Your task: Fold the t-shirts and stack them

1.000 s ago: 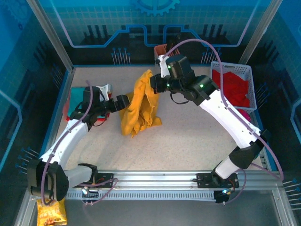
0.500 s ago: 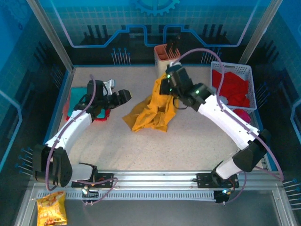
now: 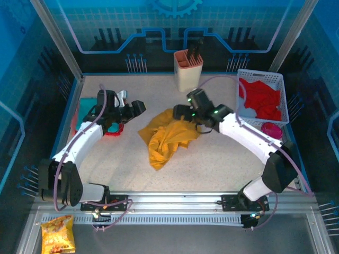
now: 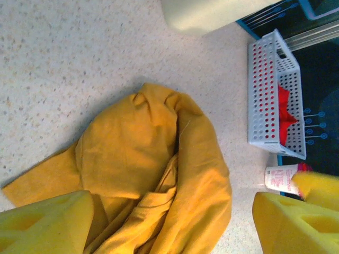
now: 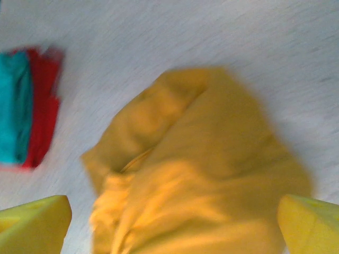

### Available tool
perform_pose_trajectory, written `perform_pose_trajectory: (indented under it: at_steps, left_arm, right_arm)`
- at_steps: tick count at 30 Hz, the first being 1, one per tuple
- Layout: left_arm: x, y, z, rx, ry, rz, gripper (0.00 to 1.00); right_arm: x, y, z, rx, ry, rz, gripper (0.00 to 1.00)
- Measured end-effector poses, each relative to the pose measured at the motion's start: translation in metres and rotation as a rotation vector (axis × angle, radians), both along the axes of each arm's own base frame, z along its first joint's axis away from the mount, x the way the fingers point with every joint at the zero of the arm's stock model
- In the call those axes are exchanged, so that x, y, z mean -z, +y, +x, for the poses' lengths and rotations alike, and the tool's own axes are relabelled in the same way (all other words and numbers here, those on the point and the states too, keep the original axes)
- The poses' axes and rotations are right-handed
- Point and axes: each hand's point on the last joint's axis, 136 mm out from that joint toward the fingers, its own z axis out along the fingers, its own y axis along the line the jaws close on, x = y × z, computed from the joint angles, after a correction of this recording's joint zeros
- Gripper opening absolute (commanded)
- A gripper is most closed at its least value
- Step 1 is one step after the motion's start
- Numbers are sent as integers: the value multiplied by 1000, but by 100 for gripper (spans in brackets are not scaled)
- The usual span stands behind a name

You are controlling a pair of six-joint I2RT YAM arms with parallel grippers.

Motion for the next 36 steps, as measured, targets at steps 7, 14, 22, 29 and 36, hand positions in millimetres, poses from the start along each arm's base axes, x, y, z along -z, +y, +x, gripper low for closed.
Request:
perform_pose_trajectory:
  at_steps: [7,14,22,29,36]
  left_arm:
    - [46,-12,-34,20,143,-29,77]
    - [117,-38,-113,62,379,-50,71]
    - [138,-58,-153,116,447,-29,66]
    - [142,-72,-178,159,486,26,59]
    - [150,-86,-200,171,531,65,69]
  right_arm:
    - [37,-76,53,188,59,-17,98]
    - [118,-134,70,322,230,-23,97]
    - [138,-174,81,416,274,-28,97]
    - [120,-214,98,498,224,-16,97]
    - [109,-197,96,373,207,32,98]
